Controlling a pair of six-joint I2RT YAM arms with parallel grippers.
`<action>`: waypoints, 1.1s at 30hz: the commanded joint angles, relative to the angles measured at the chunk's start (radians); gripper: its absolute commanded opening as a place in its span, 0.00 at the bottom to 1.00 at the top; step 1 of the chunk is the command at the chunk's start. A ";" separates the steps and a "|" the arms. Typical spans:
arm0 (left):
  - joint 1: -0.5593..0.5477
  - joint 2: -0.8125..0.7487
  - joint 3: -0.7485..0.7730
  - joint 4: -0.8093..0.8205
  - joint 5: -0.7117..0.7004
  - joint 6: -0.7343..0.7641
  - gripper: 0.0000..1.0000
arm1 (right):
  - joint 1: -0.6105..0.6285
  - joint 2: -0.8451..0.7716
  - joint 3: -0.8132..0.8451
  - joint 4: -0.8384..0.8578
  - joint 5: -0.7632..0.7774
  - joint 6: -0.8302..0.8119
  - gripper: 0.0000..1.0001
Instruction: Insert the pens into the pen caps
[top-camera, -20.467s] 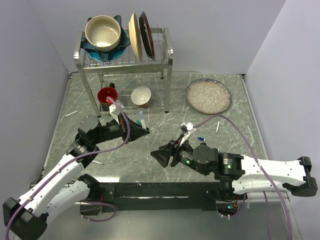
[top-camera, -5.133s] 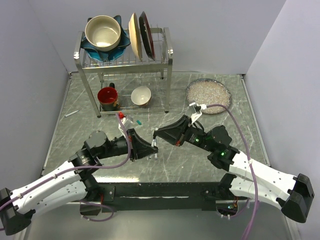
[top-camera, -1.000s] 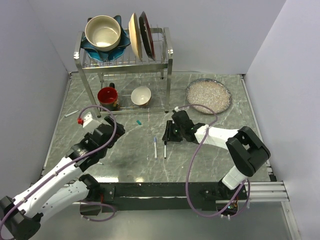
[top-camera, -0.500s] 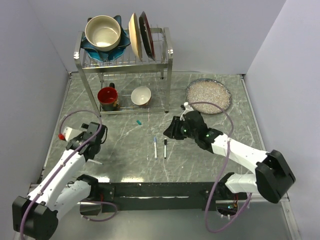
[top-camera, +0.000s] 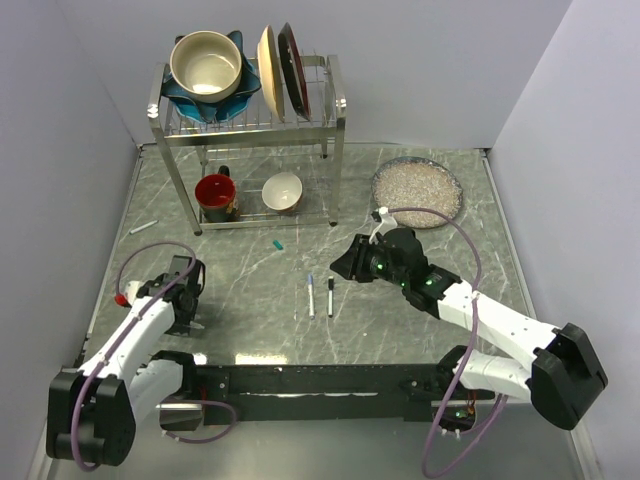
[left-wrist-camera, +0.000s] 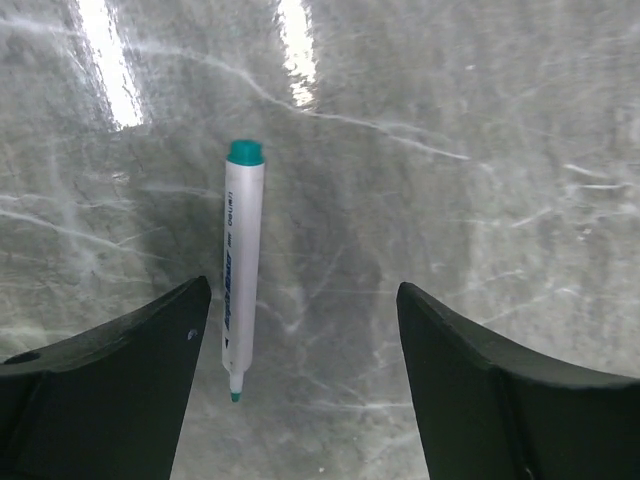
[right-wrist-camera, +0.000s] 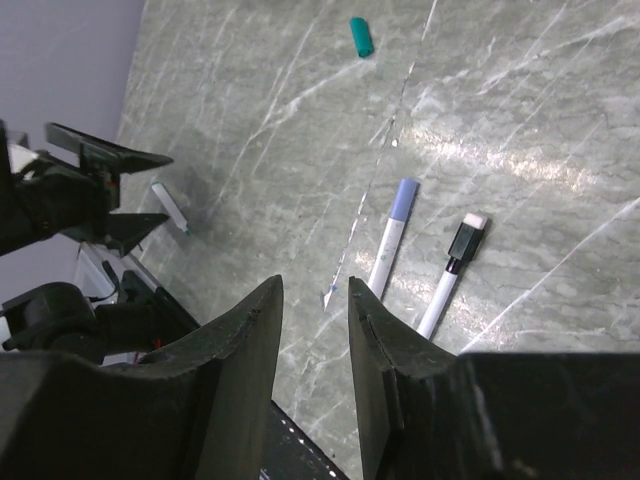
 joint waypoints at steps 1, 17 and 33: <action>0.021 0.035 -0.016 0.058 0.050 -0.022 0.78 | 0.008 -0.032 0.001 0.030 0.017 -0.010 0.40; 0.035 0.147 0.007 -0.004 0.142 -0.052 0.33 | 0.008 -0.012 0.032 0.026 0.010 -0.012 0.39; -0.103 0.069 -0.018 0.136 0.371 -0.124 0.01 | 0.008 -0.024 0.018 0.063 -0.020 0.003 0.39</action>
